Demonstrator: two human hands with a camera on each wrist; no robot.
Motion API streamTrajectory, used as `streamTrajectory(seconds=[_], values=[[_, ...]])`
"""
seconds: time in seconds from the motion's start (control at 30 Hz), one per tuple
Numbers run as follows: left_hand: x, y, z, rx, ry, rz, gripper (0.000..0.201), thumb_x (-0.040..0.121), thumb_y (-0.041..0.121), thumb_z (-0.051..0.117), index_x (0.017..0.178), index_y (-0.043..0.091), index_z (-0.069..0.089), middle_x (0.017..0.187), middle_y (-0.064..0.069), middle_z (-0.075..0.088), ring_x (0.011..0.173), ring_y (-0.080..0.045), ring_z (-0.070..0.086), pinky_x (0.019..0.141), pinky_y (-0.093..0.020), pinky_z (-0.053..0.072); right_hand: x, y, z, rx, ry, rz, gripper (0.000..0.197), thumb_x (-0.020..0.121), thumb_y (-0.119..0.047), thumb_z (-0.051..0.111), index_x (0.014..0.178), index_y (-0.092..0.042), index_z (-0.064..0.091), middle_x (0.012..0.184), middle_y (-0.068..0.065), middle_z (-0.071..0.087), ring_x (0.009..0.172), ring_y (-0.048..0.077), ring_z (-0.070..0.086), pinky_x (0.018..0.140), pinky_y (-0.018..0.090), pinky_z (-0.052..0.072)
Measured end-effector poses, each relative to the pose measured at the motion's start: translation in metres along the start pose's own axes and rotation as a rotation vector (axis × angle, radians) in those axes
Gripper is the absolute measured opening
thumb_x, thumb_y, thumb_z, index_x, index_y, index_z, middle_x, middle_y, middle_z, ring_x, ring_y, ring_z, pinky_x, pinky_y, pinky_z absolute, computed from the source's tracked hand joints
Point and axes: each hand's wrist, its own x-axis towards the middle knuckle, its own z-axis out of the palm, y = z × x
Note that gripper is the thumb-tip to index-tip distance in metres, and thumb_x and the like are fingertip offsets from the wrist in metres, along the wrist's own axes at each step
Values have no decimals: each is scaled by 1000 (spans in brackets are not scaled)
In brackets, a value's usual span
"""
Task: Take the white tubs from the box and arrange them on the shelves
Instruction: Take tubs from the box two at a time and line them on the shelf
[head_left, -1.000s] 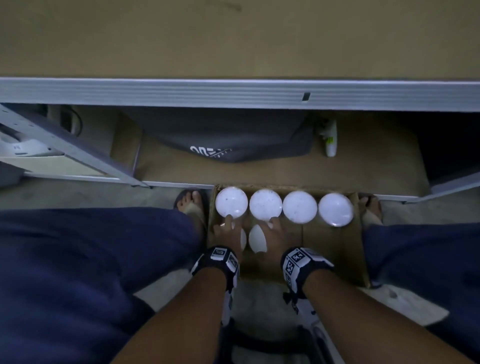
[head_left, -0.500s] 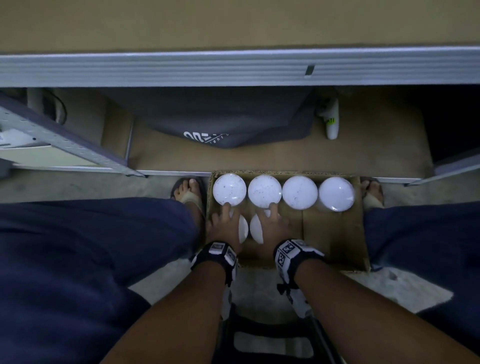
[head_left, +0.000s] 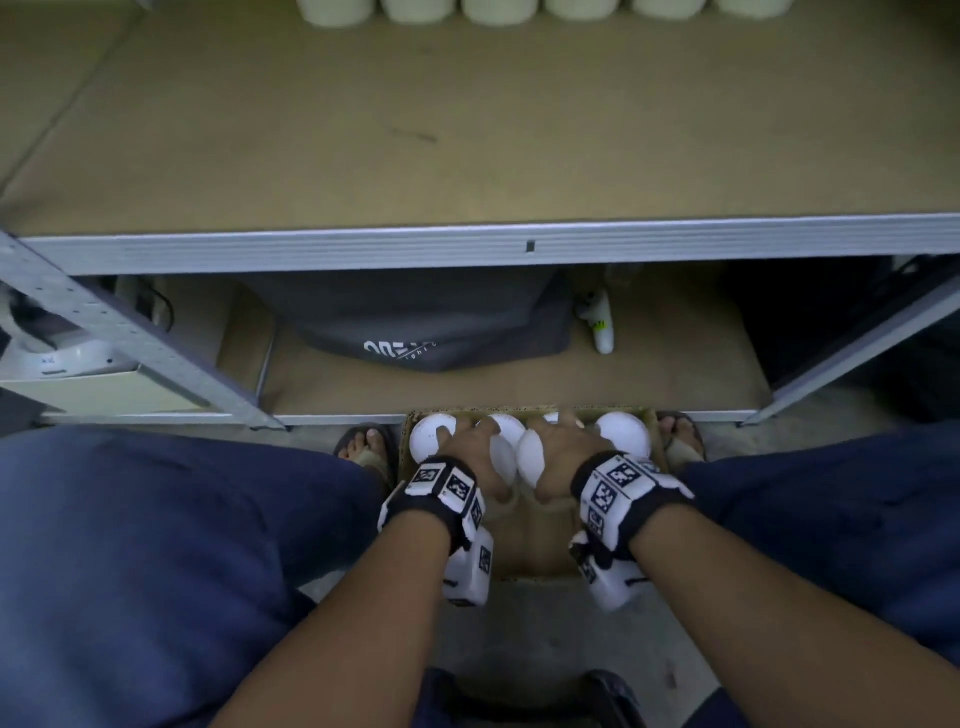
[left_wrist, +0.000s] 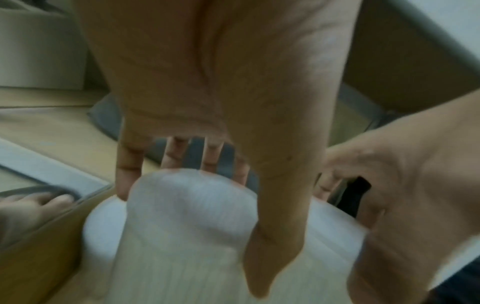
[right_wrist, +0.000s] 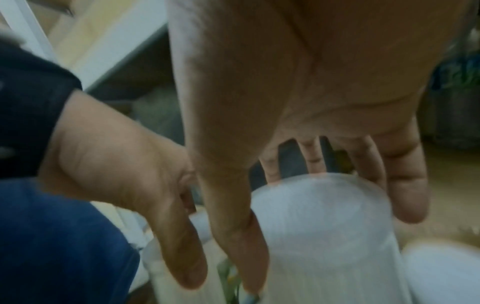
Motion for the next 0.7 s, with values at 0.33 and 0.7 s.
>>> streamTrajectory(seconds=[0.33,0.7], values=[[-70,65,-89,-13,101,266,88,57,39,82,135,35,42,126,0,41,120,-25,38,92,-35,44,-108,23,-115,-81,135,-11,88,56,-27,84,131,-38,41,131,0,33,120,37,40,89,45,51],[-143,97,-185,-142,368,481,73,56,40,81,123,43,52,122,19,51,118,-10,46,91,-26,45,-200,31,-199,93,414,-123,90,59,-35,81,134,-49,33,127,-12,34,117,24,44,88,39,51]])
